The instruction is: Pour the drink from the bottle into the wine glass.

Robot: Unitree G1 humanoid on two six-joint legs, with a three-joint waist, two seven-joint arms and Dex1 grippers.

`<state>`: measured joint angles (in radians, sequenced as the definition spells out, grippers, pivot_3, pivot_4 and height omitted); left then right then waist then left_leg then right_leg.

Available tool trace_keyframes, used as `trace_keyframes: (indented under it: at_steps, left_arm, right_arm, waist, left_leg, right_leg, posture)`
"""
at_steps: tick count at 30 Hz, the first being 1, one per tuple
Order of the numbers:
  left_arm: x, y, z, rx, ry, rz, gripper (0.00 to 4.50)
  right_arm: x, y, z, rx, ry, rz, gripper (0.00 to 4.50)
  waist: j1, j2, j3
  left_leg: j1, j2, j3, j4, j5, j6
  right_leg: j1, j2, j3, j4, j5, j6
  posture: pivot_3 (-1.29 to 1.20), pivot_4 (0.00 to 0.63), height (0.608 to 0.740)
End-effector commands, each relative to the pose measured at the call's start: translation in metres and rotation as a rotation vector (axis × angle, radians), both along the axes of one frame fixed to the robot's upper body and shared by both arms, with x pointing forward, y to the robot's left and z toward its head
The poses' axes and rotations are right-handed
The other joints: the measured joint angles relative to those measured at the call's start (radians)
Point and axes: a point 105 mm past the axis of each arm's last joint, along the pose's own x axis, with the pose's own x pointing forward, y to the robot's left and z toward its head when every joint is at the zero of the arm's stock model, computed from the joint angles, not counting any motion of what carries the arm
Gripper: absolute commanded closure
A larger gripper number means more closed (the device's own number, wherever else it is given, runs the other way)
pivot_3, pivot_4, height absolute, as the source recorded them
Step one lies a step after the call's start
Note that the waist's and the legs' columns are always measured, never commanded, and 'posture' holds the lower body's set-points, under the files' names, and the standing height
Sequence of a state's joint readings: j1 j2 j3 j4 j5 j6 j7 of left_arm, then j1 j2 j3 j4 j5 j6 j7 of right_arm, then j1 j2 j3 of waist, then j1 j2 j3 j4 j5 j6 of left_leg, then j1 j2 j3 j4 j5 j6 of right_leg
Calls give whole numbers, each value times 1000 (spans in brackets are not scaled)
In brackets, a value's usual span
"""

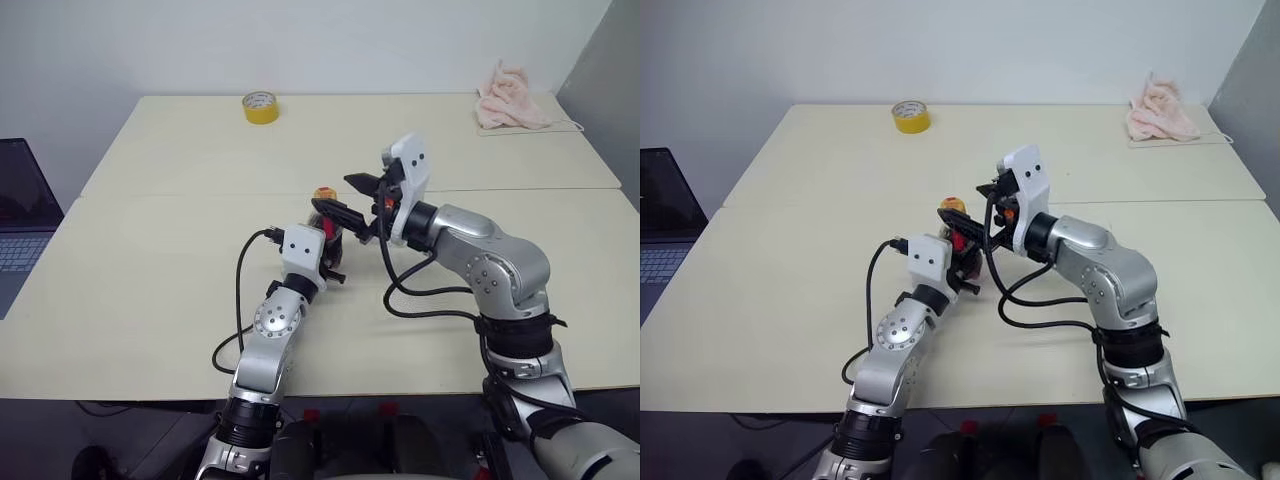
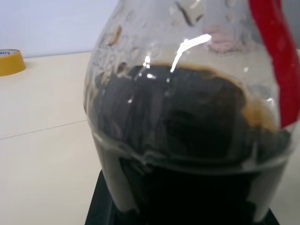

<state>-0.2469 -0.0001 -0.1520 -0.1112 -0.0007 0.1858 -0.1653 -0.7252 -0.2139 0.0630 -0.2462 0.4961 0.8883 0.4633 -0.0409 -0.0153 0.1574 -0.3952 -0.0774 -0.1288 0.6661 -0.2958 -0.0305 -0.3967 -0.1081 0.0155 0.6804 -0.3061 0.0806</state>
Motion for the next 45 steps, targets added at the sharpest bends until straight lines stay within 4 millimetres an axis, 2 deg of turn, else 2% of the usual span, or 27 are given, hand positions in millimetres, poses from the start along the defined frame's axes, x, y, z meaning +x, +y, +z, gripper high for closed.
trace_keyframes:
  at_steps: [1,5,11,16,21,39,45]
  left_arm:
    - [-3,1,19,-21,-78,2,3475]
    - [-3,1,19,-20,-78,3,3475]
    - [-3,1,19,-20,-79,3,3475]
    - [-2,1,19,-20,-79,3,3475]
    - [-2,-1,19,-23,-79,-1,3475]
    - [-2,1,20,-28,-87,9,3476]
    - [-3,2,20,-29,-89,16,3476]
  right_arm:
    - [-6,-6,11,16,-50,8,0]
    - [-11,-6,14,17,-64,30,0]
    - [-27,4,30,56,-122,115,0]
    - [-30,10,32,64,-128,132,0]
    - [-13,22,28,31,-128,63,0]
    - [6,42,23,17,-135,26,0]
    - [13,43,20,20,-121,5,0]
  waist:
    - [0,0,0]
    - [0,0,0]
    - [2,0,0]
    - [3,0,0]
    - [1,0,0]
    - [-4,0,0]
    - [-4,0,0]
  left_leg:
    - [0,0,0,0,0,0]
    - [0,0,0,0,0,0]
    - [0,0,0,0,0,0]
    - [0,0,0,0,0,0]
    - [0,0,0,0,0,0]
    - [-1,0,0,0,0,0]
    - [-2,0,0,1,0,0]
  right_leg:
    - [0,0,0,0,0,0]
    - [0,0,0,0,0,0]
    - [0,0,0,0,0,0]
    - [0,0,0,0,0,0]
    - [0,0,0,0,0,0]
    - [-2,0,0,1,0,0]
    - [-3,0,0,1,0,0]
  posture:
    - [0,150,740]
    - [0,150,740]
    - [0,150,740]
    - [0,150,740]
    - [0,150,740]
    - [0,150,740]
    - [0,150,740]
